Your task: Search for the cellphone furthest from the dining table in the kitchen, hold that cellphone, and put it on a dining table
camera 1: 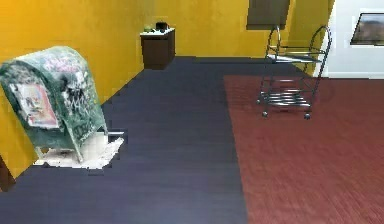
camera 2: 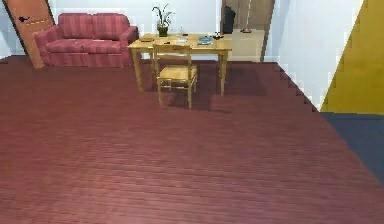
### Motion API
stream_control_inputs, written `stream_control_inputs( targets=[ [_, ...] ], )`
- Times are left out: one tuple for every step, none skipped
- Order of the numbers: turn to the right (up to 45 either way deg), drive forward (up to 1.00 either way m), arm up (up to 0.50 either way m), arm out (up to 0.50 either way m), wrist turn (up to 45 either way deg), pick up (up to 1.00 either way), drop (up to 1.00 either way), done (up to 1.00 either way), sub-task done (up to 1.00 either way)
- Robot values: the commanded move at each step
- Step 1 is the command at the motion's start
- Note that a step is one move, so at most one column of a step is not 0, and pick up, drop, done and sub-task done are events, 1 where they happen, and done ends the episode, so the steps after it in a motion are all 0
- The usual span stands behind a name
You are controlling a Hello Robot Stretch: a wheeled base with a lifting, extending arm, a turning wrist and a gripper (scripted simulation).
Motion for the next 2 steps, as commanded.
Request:
stream_control_inputs(
  targets=[
    [0.0,1.00,0.00,0.00,0.0,0.00,0.00,0.00,0.00],
    [0.0,1.00,0.00,0.00,0.0,0.00,0.00,0.00,0.00]
  ],
)
